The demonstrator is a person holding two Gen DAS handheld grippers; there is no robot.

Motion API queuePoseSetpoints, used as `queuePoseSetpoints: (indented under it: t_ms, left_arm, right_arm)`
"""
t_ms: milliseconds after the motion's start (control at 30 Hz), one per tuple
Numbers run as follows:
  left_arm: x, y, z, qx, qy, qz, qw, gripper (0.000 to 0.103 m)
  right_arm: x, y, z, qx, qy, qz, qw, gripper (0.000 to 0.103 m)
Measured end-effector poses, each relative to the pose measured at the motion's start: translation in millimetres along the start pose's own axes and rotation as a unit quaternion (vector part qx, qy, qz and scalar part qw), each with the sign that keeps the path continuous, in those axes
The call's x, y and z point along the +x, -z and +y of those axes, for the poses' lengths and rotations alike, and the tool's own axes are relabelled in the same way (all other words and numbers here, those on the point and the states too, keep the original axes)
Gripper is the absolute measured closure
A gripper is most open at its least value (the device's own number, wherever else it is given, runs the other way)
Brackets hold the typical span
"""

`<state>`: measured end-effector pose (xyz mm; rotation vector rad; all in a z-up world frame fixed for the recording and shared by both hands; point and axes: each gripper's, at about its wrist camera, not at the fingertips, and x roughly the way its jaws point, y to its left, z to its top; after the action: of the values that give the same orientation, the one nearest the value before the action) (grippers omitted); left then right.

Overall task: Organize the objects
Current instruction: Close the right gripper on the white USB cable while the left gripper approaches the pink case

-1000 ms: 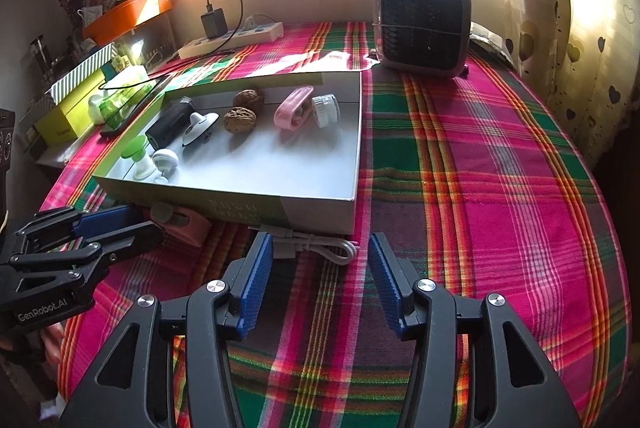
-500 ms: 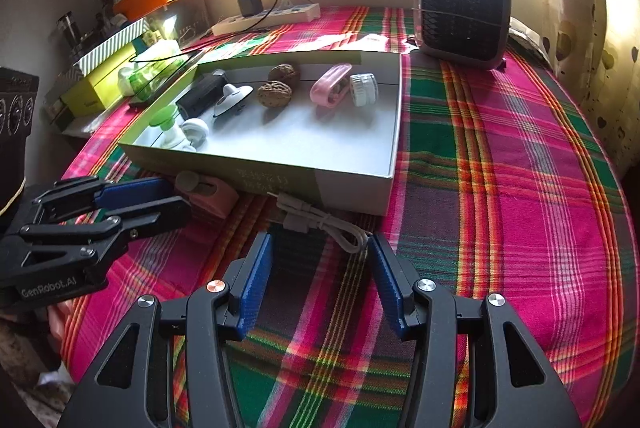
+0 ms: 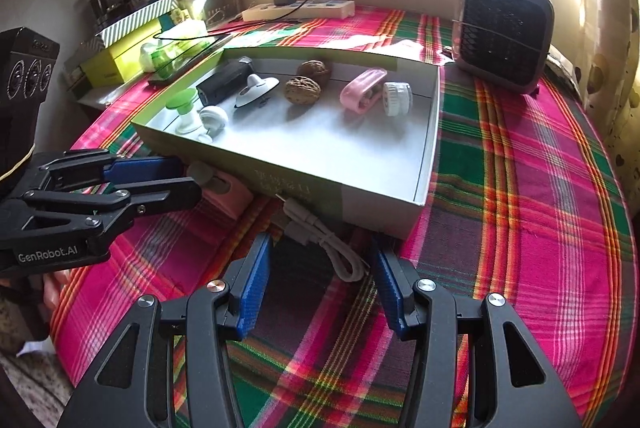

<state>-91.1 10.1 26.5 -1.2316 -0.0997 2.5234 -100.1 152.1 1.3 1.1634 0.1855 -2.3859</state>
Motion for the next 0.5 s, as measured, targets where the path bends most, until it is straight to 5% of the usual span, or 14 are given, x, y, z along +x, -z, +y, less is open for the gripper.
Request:
queuePoseSetpoints:
  t_ms: [367,500]
  left_arm:
    - [2.9,-3.0,-1.7,0.000,0.010,-0.001,1.0000,0.067]
    - [3.1,-2.3,-3.9,0.004,0.013,0.001,0.9999,0.067]
  right_arm:
    - [2.2,-0.7,10.7,-0.016,-0.001,0.009,1.000,0.053]
    - [2.4,-1.1,16.6,-0.028,0.010,0.011,0.999,0.072]
